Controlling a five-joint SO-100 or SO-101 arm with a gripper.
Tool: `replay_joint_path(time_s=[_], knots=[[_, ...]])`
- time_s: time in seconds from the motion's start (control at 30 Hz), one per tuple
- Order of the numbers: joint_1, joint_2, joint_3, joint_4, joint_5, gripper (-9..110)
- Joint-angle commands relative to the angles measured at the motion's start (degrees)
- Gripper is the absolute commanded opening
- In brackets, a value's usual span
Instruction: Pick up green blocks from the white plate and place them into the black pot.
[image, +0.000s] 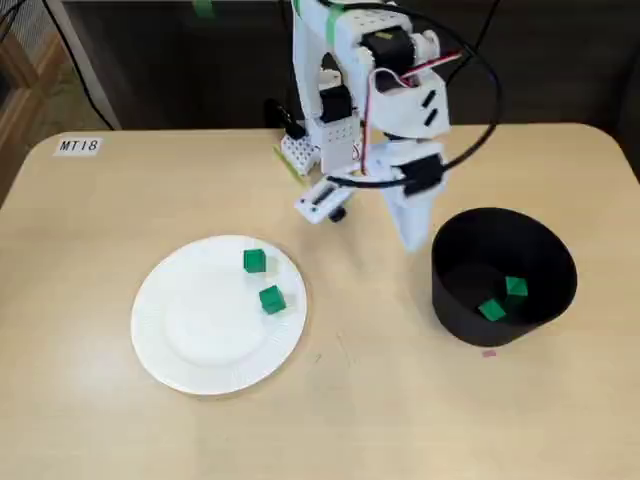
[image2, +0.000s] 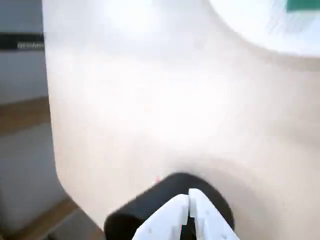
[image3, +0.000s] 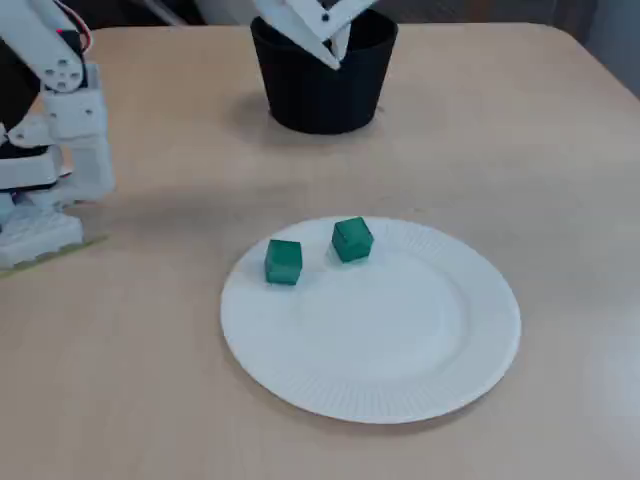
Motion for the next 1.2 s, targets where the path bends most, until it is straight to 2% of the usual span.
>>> replay_joint_path(time_s=[0.0,0.37,0.6,0.67,0.73,0.8,1.17], knots=[[7.73,-1.41,-2.72,1.76,-3.08,-2],[19.25,-15.38,-7.82,3.78,-12.66,-2],[23.47,-23.03,-11.78,4.13,-15.21,-2],[24.08,-24.70,-12.92,4.39,-16.35,7],[24.08,-24.96,-13.01,4.31,-17.84,21],[24.17,-24.96,-13.01,4.31,-18.19,26],[26.54,-29.36,-13.01,3.96,-18.37,31]])
